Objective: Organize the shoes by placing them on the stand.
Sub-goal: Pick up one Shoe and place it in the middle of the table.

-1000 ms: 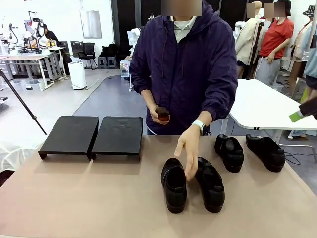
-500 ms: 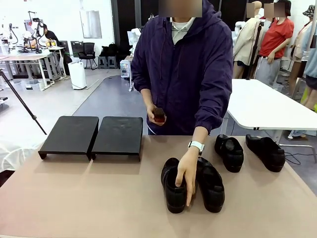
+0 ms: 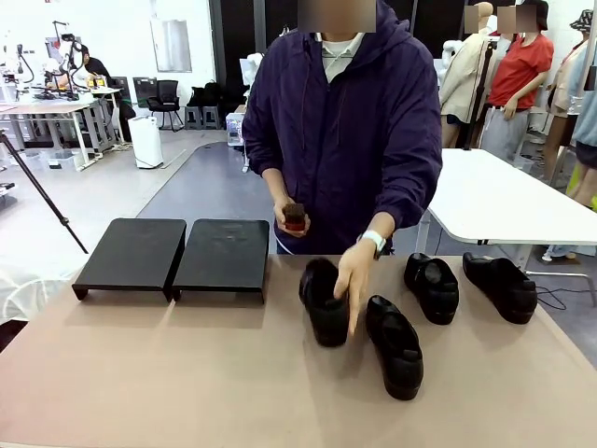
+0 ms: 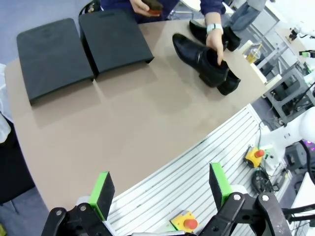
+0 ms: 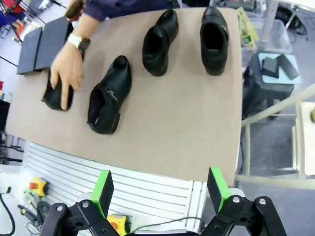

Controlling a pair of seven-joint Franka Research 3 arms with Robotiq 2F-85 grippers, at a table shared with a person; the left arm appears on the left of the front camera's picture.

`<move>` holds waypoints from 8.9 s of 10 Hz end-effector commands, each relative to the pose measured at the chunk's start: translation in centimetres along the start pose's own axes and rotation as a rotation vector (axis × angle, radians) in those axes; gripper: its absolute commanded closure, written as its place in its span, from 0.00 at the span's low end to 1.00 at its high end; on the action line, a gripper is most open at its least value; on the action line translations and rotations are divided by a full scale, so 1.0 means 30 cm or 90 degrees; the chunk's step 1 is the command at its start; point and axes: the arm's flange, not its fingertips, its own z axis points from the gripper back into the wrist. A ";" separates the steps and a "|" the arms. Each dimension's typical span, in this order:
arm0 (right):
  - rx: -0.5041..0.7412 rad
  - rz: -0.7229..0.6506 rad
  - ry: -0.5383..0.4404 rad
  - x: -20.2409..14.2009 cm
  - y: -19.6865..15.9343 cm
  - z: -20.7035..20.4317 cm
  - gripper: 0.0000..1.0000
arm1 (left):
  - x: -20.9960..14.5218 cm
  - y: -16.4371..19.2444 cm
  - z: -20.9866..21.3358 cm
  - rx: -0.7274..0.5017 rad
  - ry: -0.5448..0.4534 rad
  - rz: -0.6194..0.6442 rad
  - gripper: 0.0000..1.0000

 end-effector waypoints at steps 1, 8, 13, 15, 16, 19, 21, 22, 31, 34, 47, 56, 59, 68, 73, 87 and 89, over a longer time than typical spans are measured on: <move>-0.040 0.011 0.000 0.110 0.051 -0.048 0.00 | -0.006 0.000 0.002 -0.011 -0.003 -0.010 0.00; -0.087 0.075 0.075 0.430 0.198 -0.314 0.00 | -0.006 0.000 0.002 -0.011 -0.003 -0.010 0.00; -0.163 0.167 0.070 0.603 0.242 -0.867 0.00 | -0.006 0.000 0.002 -0.011 -0.003 -0.010 0.00; -0.142 0.172 0.098 0.648 0.240 -1.043 0.00 | -0.006 0.000 0.002 -0.011 -0.003 -0.010 0.00; -0.127 0.169 0.101 0.664 0.238 -1.112 0.00 | -0.006 0.000 0.002 -0.011 -0.003 -0.010 0.00; -0.130 0.136 0.126 0.679 0.199 -1.265 0.00 | -0.006 0.000 0.002 -0.011 -0.003 -0.010 0.00; -0.129 0.125 0.144 0.675 0.168 -1.332 0.00 | -0.006 0.000 0.002 -0.011 -0.003 -0.010 0.00; -0.136 0.117 0.157 0.671 0.152 -1.351 0.00 | -0.006 0.000 0.002 -0.011 -0.003 -0.010 0.00; -0.139 0.087 0.183 0.692 0.110 -1.338 1.00 | -0.006 0.000 0.002 -0.011 -0.003 -0.010 0.00; -0.138 0.072 0.250 0.665 0.114 -1.383 1.00 | -0.006 0.000 0.002 -0.011 -0.003 -0.010 0.00; -0.072 0.032 0.281 0.674 0.119 -1.340 1.00 | -0.006 0.000 0.002 -0.011 -0.003 -0.010 0.00; 0.000 0.080 0.130 0.547 0.201 -0.898 1.00 | -0.006 0.000 0.002 -0.011 -0.003 -0.010 0.00; 0.031 0.065 0.145 0.502 0.246 -0.589 1.00 | -0.006 0.000 0.002 -0.011 -0.003 -0.010 0.00; 0.044 0.016 0.137 0.221 0.390 -0.053 1.00 | -0.006 0.000 0.002 -0.011 -0.003 -0.010 0.00; 0.052 -0.009 0.125 0.185 0.443 -0.121 1.00 | -0.006 0.000 0.002 -0.011 -0.003 -0.010 0.00; 0.042 -0.131 0.099 0.124 0.269 -0.063 1.00 | -0.006 0.000 0.002 -0.011 -0.003 -0.010 0.00; 0.061 -0.126 0.082 0.126 0.325 -0.068 1.00 | -0.006 0.000 0.002 -0.011 -0.003 -0.010 0.00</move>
